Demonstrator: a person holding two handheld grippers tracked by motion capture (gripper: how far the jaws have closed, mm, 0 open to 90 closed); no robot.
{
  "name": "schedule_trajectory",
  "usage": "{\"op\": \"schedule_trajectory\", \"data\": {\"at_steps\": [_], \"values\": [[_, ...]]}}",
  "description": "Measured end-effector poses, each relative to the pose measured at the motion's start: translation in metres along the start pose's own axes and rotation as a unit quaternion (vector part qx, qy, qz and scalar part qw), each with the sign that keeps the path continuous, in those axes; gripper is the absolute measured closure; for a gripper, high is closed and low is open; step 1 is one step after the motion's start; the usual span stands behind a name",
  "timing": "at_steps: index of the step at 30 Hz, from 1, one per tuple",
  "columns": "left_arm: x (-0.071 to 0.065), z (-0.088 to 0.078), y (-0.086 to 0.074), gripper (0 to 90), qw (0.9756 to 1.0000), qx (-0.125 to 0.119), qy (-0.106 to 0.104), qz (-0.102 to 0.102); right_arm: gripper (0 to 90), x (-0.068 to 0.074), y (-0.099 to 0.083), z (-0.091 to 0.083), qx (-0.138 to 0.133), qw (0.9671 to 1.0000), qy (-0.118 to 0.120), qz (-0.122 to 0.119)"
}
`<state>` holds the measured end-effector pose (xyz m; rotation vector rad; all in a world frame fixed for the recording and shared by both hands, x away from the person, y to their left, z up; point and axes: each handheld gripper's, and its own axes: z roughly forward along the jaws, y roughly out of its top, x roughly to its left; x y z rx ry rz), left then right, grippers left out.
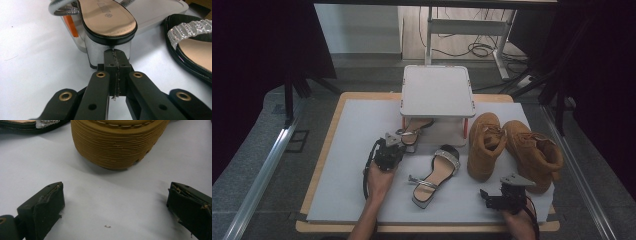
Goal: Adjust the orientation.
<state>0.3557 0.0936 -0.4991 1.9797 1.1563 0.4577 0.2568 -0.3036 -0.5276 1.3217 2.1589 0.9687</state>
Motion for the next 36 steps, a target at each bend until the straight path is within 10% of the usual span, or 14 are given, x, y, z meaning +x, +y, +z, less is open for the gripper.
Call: {"op": "schedule_trajectory", "data": {"at_steps": [36], "values": [[-0.014, 0.047, 0.036, 89.7, 0.9997, 0.004, -0.01, 0.022, 1.8, 0.0, 0.0, 0.0, 0.0, 1.0, 0.0, 0.0]]}}
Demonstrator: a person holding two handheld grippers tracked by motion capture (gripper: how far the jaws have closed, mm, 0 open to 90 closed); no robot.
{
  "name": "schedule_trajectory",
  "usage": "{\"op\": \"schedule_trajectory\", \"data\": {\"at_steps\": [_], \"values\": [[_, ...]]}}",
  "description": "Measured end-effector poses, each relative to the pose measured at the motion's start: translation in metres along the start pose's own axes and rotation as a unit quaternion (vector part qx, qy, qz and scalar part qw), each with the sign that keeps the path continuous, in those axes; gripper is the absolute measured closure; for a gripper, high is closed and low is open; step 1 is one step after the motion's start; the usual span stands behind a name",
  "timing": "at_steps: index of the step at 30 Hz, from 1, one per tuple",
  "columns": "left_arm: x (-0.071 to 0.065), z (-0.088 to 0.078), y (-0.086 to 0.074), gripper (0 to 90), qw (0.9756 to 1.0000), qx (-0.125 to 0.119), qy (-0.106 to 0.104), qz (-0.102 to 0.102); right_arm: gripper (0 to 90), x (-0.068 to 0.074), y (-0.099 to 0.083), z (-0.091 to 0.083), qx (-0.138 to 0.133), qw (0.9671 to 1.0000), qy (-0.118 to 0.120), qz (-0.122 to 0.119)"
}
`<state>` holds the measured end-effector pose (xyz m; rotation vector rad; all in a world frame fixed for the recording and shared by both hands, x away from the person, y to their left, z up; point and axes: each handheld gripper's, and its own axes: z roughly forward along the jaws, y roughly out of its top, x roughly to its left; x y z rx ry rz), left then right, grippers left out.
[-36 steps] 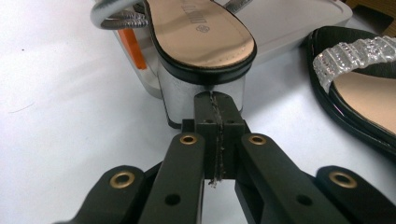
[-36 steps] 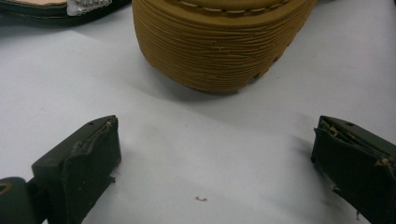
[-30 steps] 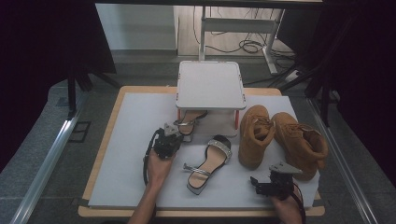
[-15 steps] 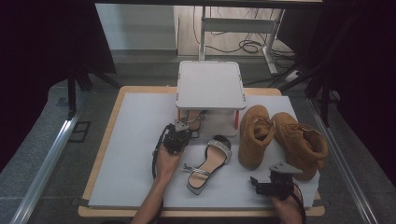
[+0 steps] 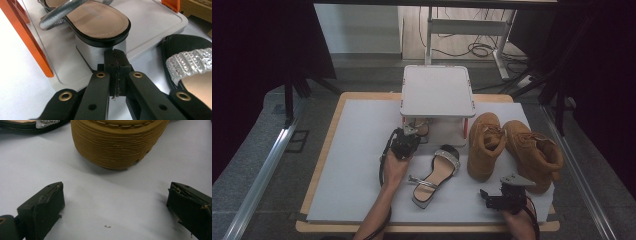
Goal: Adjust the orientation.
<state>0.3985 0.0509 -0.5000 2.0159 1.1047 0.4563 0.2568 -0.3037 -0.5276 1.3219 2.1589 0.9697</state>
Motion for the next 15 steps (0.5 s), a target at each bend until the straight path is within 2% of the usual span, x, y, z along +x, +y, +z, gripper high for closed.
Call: {"op": "schedule_trajectory", "data": {"at_steps": [7, 9, 15], "values": [[0.0027, 0.0044, 0.0021, 89.7, 0.9999, 0.007, 0.009, -0.004, 1.8, 0.0, 0.0, 0.0, 0.0, 1.0, 0.0, 0.0], [0.0046, 0.005, 0.0014, 89.7, 0.9999, 0.002, 0.003, -0.014, 1.8, 0.0, 0.0, 0.0, 0.0, 1.0, 0.0, 0.0], [0.0041, 0.0014, 0.0024, 87.7, 0.9999, -0.004, 0.002, -0.015, 1.8, 0.0, -0.0001, -0.0001, 0.0, 1.0, 0.0, 0.0]]}}
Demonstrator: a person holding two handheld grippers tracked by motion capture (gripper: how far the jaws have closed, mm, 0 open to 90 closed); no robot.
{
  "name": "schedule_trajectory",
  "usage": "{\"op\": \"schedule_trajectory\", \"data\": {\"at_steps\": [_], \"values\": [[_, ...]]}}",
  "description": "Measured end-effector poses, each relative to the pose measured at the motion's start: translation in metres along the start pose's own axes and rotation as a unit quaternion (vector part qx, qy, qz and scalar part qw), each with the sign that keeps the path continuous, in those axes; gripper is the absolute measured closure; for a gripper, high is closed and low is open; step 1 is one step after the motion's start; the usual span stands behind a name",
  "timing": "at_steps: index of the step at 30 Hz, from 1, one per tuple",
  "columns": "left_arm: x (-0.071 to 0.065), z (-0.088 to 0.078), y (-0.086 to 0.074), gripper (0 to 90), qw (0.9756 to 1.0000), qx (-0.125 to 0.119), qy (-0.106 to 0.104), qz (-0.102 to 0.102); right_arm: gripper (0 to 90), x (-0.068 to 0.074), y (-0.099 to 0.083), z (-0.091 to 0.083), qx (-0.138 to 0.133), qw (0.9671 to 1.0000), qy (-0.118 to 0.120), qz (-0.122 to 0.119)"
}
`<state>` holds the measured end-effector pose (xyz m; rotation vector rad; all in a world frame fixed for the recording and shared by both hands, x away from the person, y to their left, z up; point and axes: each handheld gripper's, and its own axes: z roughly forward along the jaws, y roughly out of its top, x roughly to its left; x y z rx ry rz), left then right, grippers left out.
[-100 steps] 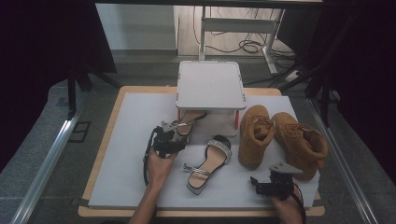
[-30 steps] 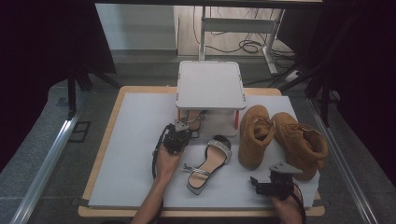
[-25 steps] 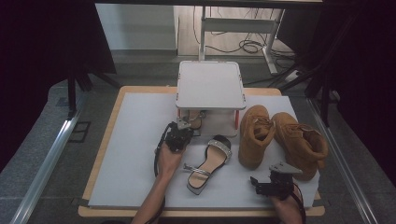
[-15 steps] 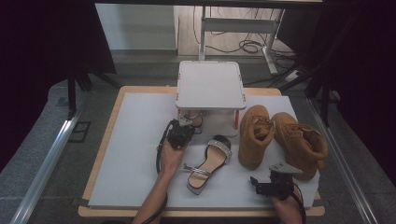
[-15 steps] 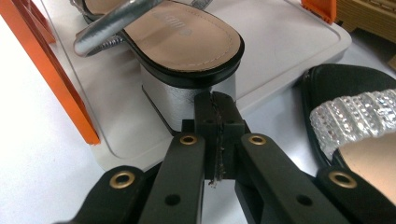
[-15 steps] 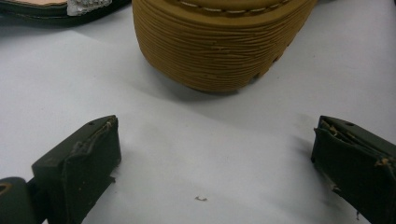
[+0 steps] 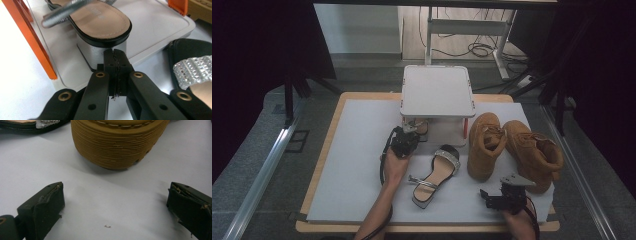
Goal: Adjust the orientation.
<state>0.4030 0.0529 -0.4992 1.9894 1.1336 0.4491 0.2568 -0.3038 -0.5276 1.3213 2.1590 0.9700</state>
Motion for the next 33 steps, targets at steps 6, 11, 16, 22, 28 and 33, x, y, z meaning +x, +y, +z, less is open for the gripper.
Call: {"op": "schedule_trajectory", "data": {"at_steps": [6, 11, 16, 22, 28, 33], "values": [[-0.002, -0.007, -0.003, 73.0, 1.0, -0.005, 0.0, -0.002, 1.8, 0.0, 0.0, 0.0, 0.0, 1.0, 0.0, 0.0], [-0.002, -0.01, -0.01, 53.8, 1.0, -0.002, -0.004, 0.002, 1.8, 0.0, 0.0, 0.0, 0.0, 1.0, 0.0, 0.0], [0.003, -0.016, -0.017, 42.7, 0.9994, -0.009, -0.031, -0.009, 1.8, 0.0, 0.0, 0.0, 0.0, 1.0, 0.0, 0.0], [0.008, -0.029, -0.025, 28.7, 0.9977, -0.022, -0.063, -0.012, 1.8, 0.0, 0.0, 0.0, 0.0, 1.0, 0.0, 0.0], [0.009, -0.038, -0.033, 18.7, 0.9954, -0.03, -0.088, 0.024, 1.8, 0.0, 0.0, 0.0, 0.0, 1.0, 0.0, 0.0], [0.012, -0.044, -0.039, 13.1, 0.9944, -0.037, -0.094, 0.032, 1.8, 0.0, 0.0, 0.0, 0.0, 1.0, 0.0, 0.0]]}}
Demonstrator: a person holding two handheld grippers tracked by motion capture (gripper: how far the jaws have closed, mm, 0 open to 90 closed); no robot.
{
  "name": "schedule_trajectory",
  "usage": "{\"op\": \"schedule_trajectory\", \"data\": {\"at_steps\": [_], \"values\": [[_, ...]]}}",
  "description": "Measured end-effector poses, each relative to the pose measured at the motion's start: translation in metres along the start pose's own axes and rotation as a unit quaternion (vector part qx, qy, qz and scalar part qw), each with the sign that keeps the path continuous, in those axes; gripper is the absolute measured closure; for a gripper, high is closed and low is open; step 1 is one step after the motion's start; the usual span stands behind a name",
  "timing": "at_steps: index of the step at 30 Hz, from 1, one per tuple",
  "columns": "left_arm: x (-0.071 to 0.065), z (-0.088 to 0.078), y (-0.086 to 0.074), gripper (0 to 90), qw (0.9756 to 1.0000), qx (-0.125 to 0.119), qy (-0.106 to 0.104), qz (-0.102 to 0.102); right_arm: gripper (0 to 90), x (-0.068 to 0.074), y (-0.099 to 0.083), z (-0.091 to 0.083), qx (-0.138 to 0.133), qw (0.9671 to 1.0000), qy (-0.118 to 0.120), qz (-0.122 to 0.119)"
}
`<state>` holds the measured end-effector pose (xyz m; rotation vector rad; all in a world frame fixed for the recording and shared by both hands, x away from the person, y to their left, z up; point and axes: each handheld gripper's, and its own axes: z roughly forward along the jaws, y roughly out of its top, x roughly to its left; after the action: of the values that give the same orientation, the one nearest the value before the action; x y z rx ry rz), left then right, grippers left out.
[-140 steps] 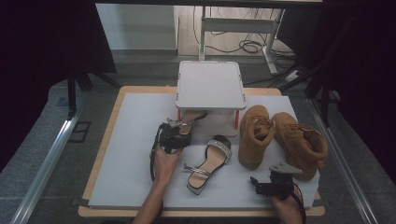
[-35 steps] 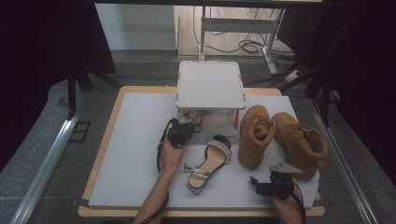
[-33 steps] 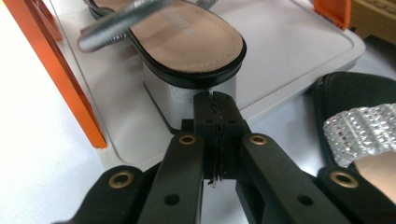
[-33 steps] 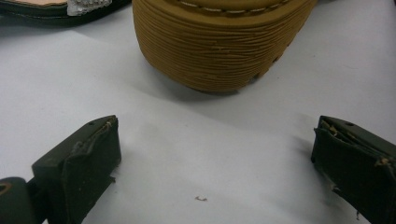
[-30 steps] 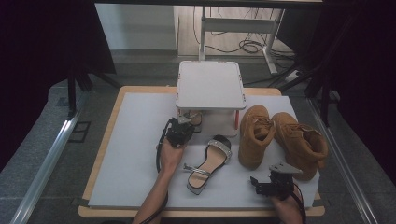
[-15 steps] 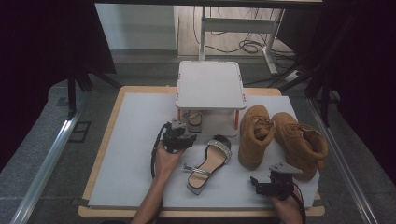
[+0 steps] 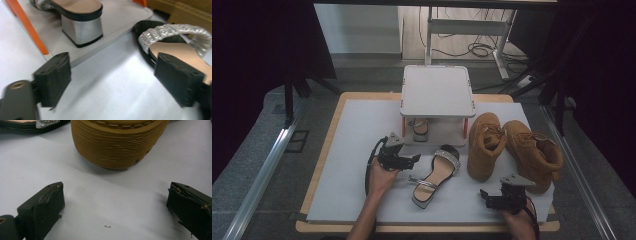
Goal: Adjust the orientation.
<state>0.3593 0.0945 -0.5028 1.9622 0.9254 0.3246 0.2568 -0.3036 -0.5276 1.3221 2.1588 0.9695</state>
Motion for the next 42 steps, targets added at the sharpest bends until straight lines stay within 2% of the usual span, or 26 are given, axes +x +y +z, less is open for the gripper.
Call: {"op": "schedule_trajectory", "data": {"at_steps": [2, 7, 10, 13, 17, 24, 27, 32, 35, 39, 42], "values": [[0.0, -0.003, -0.003, 12.1, 0.9999, -0.002, -0.001, -0.01, 1.8, 0.0, 0.0, 0.0, 0.0, 1.0, 0.0, 0.0], [0.001, -0.011, -0.009, 11.7, 0.9999, 0.0, 0.009, -0.014, 1.8, 0.0, 0.0, 0.0, 0.0, 1.0, 0.0, 0.0], [0.003, -0.015, -0.013, 11.5, 0.9998, 0.001, 0.006, -0.019, 1.8, 0.0, 0.0, 0.0, 0.0, 1.0, 0.0, 0.0], [0.002, -0.02, -0.017, 11.6, 0.9993, 0.017, 0.003, -0.033, 1.8, 0.0, 0.0, 0.0, 0.0, 1.0, 0.0, 0.0], [0.0, -0.025, -0.022, 11.7, 0.9989, 0.028, 0.004, -0.039, 1.8, 0.0, 0.0, 0.0, 0.0, 1.0, 0.0, 0.0], [-0.003, -0.036, -0.029, 12.4, 0.9985, 0.039, 0.009, -0.037, 1.8, 0.0, 0.0, 0.0, 0.0, 1.0, 0.0, 0.0], [-0.009, -0.046, -0.033, 12.4, 0.9982, 0.045, 0.02, -0.034, 1.8, 0.0, 0.0, 0.0, 0.0, 1.0, 0.0, 0.0], [-0.016, -0.054, -0.038, 12.6, 0.9979, 0.053, 0.022, -0.032, 1.8, 0.0, 0.0, 0.0, 0.0, 1.0, 0.0, 0.0], [-0.025, -0.06, -0.047, 12.7, 0.9974, 0.062, 0.028, -0.024, 1.8, 0.0, 0.0, 0.0, 0.0, 1.0, 0.0, 0.0], [-0.034, -0.066, -0.054, 12.5, 0.9975, 0.061, 0.028, -0.02, 1.8, 0.0, 0.0, 0.0, 0.0, 1.0, 0.0, 0.0], [-0.04, -0.073, -0.058, 11.9, 0.9984, 0.052, 0.015, -0.016, 1.8, 0.0, 0.0, 0.0, 0.0, 1.0, 0.0, 0.0]]}}
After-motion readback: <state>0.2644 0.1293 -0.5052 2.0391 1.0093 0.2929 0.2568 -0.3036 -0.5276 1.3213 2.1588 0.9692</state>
